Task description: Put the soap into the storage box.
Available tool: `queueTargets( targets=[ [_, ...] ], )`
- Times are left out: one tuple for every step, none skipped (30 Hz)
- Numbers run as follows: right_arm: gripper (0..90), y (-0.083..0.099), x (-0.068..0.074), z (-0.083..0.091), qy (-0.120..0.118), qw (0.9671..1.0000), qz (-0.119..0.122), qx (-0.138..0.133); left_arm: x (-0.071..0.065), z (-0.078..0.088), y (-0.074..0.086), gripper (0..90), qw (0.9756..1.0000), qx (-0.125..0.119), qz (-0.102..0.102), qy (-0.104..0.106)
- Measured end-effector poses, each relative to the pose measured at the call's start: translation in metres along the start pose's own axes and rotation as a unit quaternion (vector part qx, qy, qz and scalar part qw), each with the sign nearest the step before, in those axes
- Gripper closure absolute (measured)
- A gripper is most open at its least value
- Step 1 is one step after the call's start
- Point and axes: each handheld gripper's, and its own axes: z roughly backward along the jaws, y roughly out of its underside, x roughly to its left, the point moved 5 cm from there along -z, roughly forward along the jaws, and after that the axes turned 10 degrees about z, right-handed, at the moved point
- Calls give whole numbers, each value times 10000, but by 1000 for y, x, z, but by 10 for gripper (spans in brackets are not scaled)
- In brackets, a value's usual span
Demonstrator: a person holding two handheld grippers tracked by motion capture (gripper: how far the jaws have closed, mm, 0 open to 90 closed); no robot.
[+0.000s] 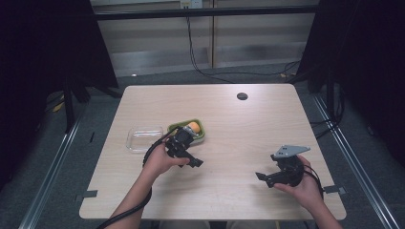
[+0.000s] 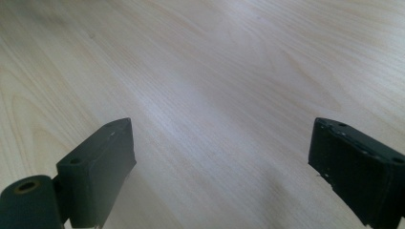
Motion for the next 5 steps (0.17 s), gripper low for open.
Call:
queueTargets(
  targets=[
    [81,0,0,0,4,10000,9,0,-1,0,0,99,10000,-31,41,-6],
    [81,0,0,0,-4,10000,-4,-9,-1,1,0,100,10000,-41,40,-12],
    [81,0,0,0,-2,10000,-2,-3,0,1,0,99,10000,-47,15,-11],
    [81,0,0,0,-7,10000,2,-3,-1,1,0,99,10000,-60,48,4],
    [81,0,0,0,-12,10000,-2,-4,-1,1,0,99,10000,-80,46,-7]
  ],
)
